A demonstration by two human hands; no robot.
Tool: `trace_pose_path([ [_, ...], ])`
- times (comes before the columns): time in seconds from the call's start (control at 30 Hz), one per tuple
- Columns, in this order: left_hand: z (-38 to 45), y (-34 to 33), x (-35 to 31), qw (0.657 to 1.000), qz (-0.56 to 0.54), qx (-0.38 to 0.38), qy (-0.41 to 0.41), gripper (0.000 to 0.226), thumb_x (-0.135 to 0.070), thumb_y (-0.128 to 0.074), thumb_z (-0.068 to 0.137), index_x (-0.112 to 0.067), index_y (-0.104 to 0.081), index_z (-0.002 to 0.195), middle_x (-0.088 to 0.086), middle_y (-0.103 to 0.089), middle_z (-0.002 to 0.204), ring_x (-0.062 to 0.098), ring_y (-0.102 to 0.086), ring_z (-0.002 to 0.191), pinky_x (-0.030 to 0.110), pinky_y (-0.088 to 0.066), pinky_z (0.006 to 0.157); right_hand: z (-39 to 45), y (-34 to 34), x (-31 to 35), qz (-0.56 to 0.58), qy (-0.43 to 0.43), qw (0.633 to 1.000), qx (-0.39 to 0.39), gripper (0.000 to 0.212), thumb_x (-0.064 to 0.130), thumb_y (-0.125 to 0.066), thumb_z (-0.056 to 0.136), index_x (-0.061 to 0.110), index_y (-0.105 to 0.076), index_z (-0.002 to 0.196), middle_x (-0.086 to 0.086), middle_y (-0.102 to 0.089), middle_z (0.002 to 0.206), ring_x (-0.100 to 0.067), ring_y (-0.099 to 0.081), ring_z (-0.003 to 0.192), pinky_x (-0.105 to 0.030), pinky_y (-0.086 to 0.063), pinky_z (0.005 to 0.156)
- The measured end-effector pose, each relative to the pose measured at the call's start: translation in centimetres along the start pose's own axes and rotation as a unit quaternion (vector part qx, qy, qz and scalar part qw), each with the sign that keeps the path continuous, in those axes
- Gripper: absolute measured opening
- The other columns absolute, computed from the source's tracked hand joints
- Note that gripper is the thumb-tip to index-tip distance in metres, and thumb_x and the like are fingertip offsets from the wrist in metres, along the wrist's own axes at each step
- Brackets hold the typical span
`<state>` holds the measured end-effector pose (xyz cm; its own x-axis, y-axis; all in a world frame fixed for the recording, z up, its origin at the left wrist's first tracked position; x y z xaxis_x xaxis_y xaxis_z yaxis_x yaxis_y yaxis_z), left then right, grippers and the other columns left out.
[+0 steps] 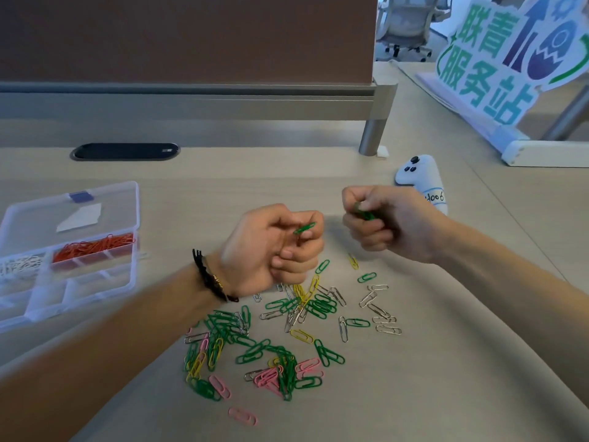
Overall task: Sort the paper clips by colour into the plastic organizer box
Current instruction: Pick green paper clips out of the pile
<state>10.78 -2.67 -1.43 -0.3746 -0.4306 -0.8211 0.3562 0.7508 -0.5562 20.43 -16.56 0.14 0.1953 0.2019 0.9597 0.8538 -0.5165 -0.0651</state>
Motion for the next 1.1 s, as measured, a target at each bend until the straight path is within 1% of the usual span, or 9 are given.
trace_pose_path([
  [0.13,0.8,0.1,-0.2,0.998,0.008,-0.056,0.022,0.036,-0.029,-0.036,0.096,-0.016,-0.03,0.063,-0.001,-0.023,0.055,0.009,-0.014,0.044,0.023,-0.006,0.04,-1.2,0.7,-0.7,0.187,0.014,0.982,-0.001,0.007,0.011,-0.032,0.071,0.017,-0.029,0.069,-0.001,-0.026,0.056,-0.012,-0.013,0.048,-0.025,-0.008,0.043],
  [0.2,0.9,0.6,-0.6,0.97,0.181,-0.157,0.038,0.042,-0.026,-0.044,0.1,-0.018,-0.032,0.06,-0.003,-0.024,0.052,0.009,-0.015,0.041,0.022,-0.009,0.039,-1.7,1.0,-1.1,0.212,0.02,0.977,-0.019,0.009,0.01,-0.033,0.068,0.017,-0.029,0.066,-0.001,-0.029,0.053,-0.011,-0.013,0.047,-0.024,-0.008,0.043],
  [0.3,0.6,0.2,-1.8,0.769,0.599,-0.224,-0.008,0.042,-0.027,-0.057,0.097,-0.017,-0.04,0.059,-0.009,-0.03,0.046,0.007,-0.025,0.042,0.025,-0.023,0.046,-2.4,1.7,-1.6,0.204,0.011,0.978,-0.047,0.013,0.006,-0.033,0.069,0.018,-0.03,0.064,0.0,-0.03,0.05,-0.011,-0.01,0.048,-0.024,-0.007,0.043],
  [0.37,0.6,-0.4,-1.4,0.729,0.657,-0.191,-0.014,0.041,-0.03,-0.059,0.096,-0.016,-0.042,0.061,-0.009,-0.033,0.045,0.007,-0.029,0.045,0.023,-0.026,0.049,-2.7,2.0,-1.9,0.182,0.0,0.981,-0.06,0.015,0.004,-0.034,0.072,0.017,-0.032,0.065,-0.002,-0.032,0.051,-0.012,-0.009,0.049,-0.024,-0.008,0.043],
  [0.67,-0.1,1.2,0.0,0.957,0.256,-0.121,0.064,0.022,-0.019,-0.049,0.101,-0.005,-0.061,0.112,-0.004,-0.024,0.055,0.006,-0.019,0.042,0.017,-0.017,0.039,-3.6,2.4,-2.4,-0.059,-0.022,0.996,-0.063,0.025,0.002,-0.042,0.082,0.006,-0.067,0.081,-0.006,-0.042,0.057,-0.016,-0.02,0.049,-0.034,-0.009,0.052],
  [0.8,-0.2,0.9,-0.5,0.996,0.047,-0.049,0.06,0.026,-0.022,-0.043,0.1,-0.01,-0.058,0.083,-0.002,-0.032,0.062,0.005,-0.027,0.046,0.02,-0.014,0.043,-4.0,1.3,-1.1,-0.327,0.022,0.942,-0.073,0.015,0.005,-0.059,0.083,0.011,-0.071,0.076,0.007,-0.042,0.055,-0.01,-0.032,0.053,-0.021,-0.025,0.048],
  [0.9,0.1,0.8,-0.4,0.991,0.062,-0.076,0.086,0.042,-0.032,-0.039,0.101,-0.015,-0.036,0.062,0.002,-0.031,0.063,0.009,-0.022,0.047,0.025,-0.009,0.045,-4.1,0.4,-0.4,-0.513,0.055,0.853,-0.073,0.01,0.015,-0.071,0.079,0.024,-0.073,0.077,0.01,-0.038,0.052,-0.008,-0.038,0.051,-0.018,-0.03,0.048],
  [1.0,0.6,0.7,-0.5,0.917,0.339,-0.196,0.075,0.043,-0.031,-0.051,0.099,-0.016,-0.042,0.06,-0.005,-0.037,0.053,0.008,-0.026,0.041,0.023,-0.014,0.044,-3.9,-0.4,-0.4,-0.642,0.048,0.763,-0.066,0.005,0.028,-0.069,0.081,0.029,-0.073,0.084,0.011,-0.047,0.06,-0.006,-0.049,0.066,-0.019,-0.035,0.053],
  [1.1,0.8,0.0,-0.7,0.708,0.666,-0.235,0.025,0.026,-0.04,-0.062,0.091,-0.021,-0.062,0.074,-0.015,-0.048,0.046,0.001,-0.043,0.044,0.019,-0.028,0.049,-3.8,-1.3,-0.1,-0.72,0.046,0.69,-0.05,0.011,0.035,-0.063,0.087,0.031,-0.07,0.094,0.01,-0.057,0.079,-0.019,-0.058,0.088,-0.032,-0.044,0.065],
])
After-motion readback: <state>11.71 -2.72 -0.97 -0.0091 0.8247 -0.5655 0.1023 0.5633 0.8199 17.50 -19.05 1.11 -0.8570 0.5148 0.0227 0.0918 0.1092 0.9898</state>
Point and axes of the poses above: each hand's wrist, its own z-axis towards the middle knuckle, its own y-axis out of the back of the hand, x = y × z, the point moved 4 cm from there along z, towards the middle knuckle
